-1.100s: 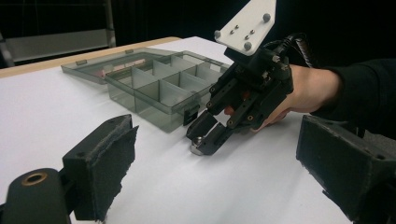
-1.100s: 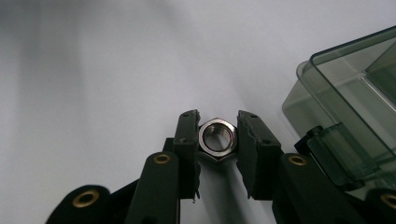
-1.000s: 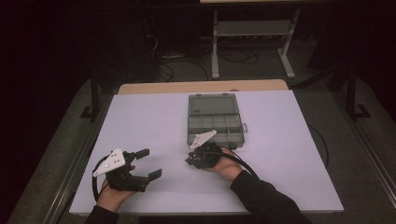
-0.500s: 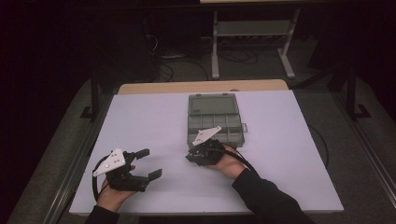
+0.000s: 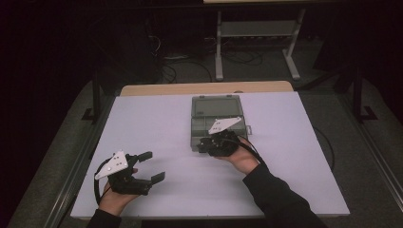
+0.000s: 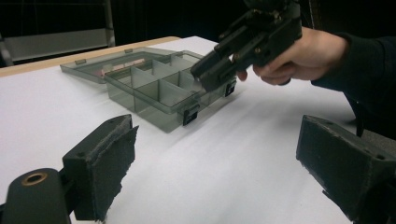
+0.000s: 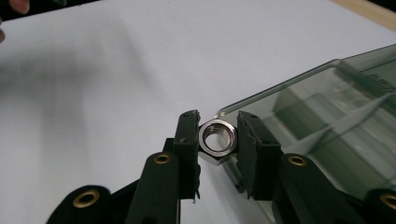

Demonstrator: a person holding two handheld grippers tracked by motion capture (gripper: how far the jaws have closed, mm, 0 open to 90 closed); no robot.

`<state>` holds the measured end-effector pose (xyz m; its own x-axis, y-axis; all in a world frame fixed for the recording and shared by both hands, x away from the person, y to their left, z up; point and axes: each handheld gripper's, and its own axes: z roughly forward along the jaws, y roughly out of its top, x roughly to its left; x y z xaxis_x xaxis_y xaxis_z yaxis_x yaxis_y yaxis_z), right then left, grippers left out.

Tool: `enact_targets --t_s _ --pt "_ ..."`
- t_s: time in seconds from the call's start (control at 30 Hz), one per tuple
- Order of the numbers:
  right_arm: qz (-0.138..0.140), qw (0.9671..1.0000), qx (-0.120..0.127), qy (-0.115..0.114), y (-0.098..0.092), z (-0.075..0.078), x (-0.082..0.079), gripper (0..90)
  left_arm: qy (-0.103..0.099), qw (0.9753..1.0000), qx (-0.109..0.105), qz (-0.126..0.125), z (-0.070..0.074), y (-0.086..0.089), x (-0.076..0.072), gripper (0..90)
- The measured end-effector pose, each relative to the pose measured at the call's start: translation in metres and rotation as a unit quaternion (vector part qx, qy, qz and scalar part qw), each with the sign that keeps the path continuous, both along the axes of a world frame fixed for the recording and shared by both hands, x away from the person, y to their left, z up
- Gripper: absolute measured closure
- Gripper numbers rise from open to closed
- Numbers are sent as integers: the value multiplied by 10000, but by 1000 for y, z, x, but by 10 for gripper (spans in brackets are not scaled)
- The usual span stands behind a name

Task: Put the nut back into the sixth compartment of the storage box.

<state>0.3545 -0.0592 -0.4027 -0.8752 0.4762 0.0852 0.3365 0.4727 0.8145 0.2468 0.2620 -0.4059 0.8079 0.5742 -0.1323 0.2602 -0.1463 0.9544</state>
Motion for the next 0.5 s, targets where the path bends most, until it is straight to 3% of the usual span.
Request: enact_targets --t_s 0.2,0.5 --pt "-359 9993 110 -43 -18 5 11 697 -5 10000 27 -14 0 0 0 108" --pt "-687 9976 -58 -23 -24 -5 23 697 1 10000 37 -12 0 0 0 108"
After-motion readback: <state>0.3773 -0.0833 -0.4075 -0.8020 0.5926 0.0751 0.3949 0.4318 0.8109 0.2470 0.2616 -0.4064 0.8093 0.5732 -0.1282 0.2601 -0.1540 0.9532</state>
